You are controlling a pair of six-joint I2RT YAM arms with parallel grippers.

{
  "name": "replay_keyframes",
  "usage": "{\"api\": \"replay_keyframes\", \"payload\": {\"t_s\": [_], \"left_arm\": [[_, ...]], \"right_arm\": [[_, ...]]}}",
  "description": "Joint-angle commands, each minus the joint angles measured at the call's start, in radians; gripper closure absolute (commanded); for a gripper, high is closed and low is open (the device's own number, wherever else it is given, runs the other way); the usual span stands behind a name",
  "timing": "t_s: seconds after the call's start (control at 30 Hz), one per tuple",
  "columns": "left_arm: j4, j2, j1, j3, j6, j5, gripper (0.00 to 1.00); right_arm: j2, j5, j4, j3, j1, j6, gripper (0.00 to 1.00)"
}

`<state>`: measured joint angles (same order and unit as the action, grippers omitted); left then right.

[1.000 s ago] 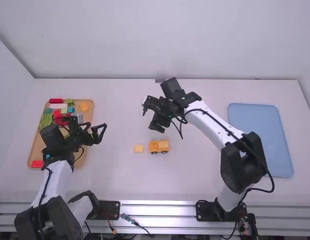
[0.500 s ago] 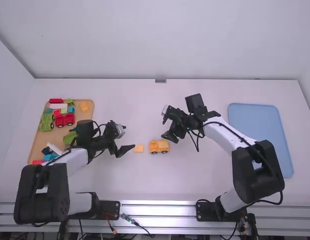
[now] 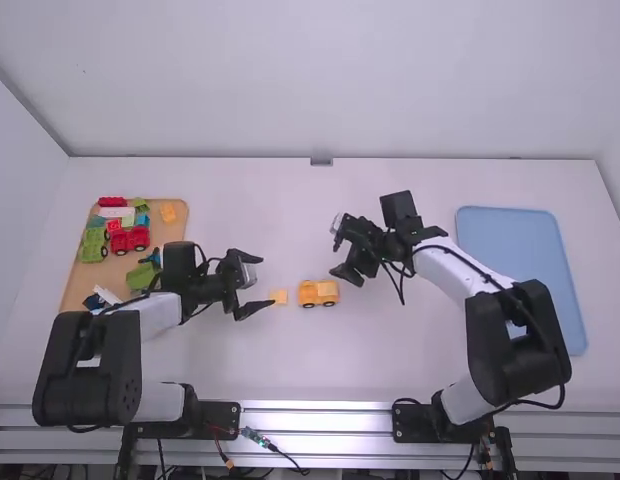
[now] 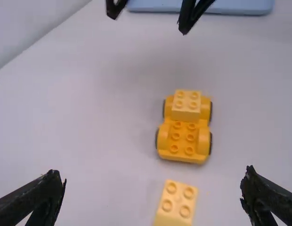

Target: Assemble lego blocks to make yellow taxi

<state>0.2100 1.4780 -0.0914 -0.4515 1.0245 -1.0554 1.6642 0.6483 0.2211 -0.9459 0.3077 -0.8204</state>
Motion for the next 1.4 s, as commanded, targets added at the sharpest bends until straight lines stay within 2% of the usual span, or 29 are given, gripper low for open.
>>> {"api": "replay_keyframes", "payload": {"t_s": [0.0,0.07,0.17,0.4,0.57,0.7,1.0,1.2,1.33,1.37], "left_arm": [[-0.092,0.002,0.003,-0.048,0.164,-0.034,0.01],[-0.168,0.003,0.006,-0.07,0.218,-0.042,0.01],[-0.3,0.006,0.005,-0.109,0.336,-0.05,0.01],[-0.234,0.112,0.014,-0.117,0.331,-0.076,0.01],[-0.148,0.247,0.042,-0.132,0.327,-0.089,0.01],[-0.146,0.319,0.043,-0.169,0.327,-0.109,0.01],[-0.131,0.403,0.054,-0.202,0.327,-0.103,0.02],[-0.085,0.441,0.053,-0.18,0.327,-0.077,0.06],[-0.054,0.456,0.054,-0.164,0.327,-0.077,0.12],[-0.035,0.456,0.054,-0.156,0.327,-0.077,0.18]], "right_arm": [[-0.016,0.14,-0.029,0.067,-0.012,-0.141,0.01],[-0.016,0.182,-0.077,0.108,-0.019,-0.174,0.01],[-0.016,0.243,-0.238,0.227,-0.033,-0.178,0.01],[0.008,0.269,-0.43,0.333,-0.021,-0.119,0.01],[0.113,0.274,-0.51,0.322,-0.004,-0.119,0.01],[0.198,0.33,-0.555,0.299,-0.007,-0.127,0.01],[0.326,0.349,-0.61,0.264,0.018,-0.146,0.01],[0.333,0.35,-0.61,0.258,0.016,-0.145,0.01],[0.333,0.35,-0.616,0.257,0.004,-0.113,0.01],[0.333,0.351,-0.614,0.257,0.005,-0.11,0.01]]}}
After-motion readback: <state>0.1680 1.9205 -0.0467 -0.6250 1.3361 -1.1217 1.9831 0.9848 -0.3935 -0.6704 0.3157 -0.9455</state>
